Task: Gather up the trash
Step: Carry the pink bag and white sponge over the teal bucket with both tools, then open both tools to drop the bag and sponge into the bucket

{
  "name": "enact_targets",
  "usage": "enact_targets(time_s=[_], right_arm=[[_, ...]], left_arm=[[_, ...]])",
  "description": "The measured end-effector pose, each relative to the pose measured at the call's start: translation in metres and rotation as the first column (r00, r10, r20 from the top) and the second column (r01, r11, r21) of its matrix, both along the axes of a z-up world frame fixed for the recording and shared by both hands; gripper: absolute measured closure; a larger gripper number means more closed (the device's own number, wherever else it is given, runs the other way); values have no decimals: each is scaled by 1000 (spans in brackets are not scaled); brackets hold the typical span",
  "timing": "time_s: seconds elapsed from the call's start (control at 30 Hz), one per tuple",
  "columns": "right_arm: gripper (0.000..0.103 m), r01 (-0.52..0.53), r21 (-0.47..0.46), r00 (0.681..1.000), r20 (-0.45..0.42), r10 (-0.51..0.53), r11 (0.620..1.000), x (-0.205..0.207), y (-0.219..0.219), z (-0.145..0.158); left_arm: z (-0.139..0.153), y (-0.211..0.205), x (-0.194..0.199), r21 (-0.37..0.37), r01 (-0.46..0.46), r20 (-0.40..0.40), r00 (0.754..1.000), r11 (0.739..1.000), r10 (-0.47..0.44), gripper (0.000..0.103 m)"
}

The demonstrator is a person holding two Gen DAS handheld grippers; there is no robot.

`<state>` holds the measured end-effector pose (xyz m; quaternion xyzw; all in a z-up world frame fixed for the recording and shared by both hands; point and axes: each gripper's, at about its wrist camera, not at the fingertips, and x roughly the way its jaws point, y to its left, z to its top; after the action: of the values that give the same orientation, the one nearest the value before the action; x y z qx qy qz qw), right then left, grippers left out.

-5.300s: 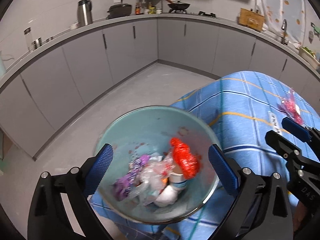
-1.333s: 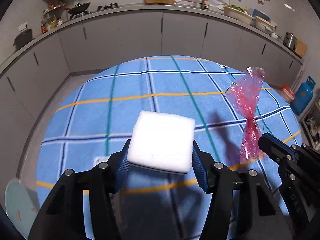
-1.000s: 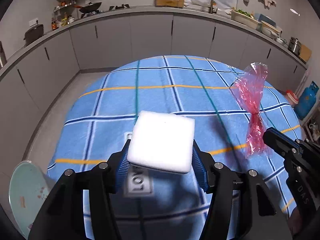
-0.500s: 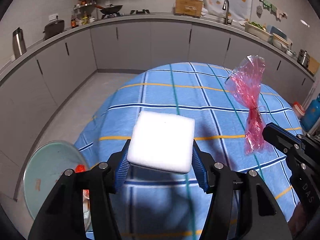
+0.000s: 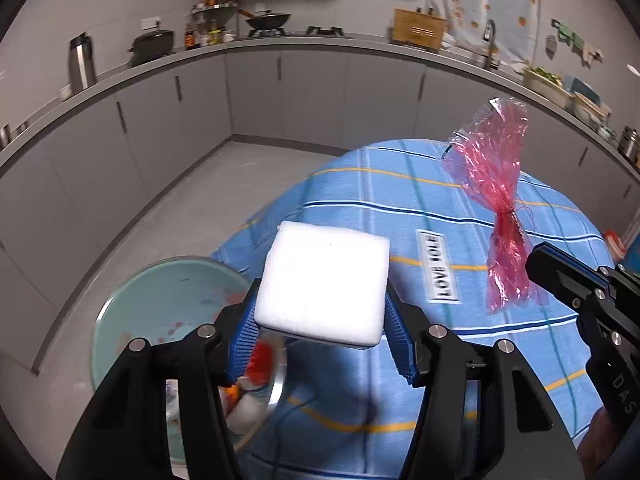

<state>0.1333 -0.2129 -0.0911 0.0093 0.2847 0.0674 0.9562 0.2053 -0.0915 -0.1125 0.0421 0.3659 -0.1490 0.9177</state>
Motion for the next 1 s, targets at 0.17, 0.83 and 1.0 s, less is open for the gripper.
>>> enact_targets(time_s=[0.17,0.83,1.0], right_arm=[[102,-90,-1,996,3,90,996,12,37,3],[101,-314,-19,949,-33,313,949,51,129,-7],[92,-339,-7,940,-44,338,941,56,136,-17]], left_arm=[[0,42,3,6,-82,-1,997,997,82,47],[-14,137,13,-7,-250,-33,968,968,249,45],[-23,150,16,-8,-271,-52,961,962,271,42]])
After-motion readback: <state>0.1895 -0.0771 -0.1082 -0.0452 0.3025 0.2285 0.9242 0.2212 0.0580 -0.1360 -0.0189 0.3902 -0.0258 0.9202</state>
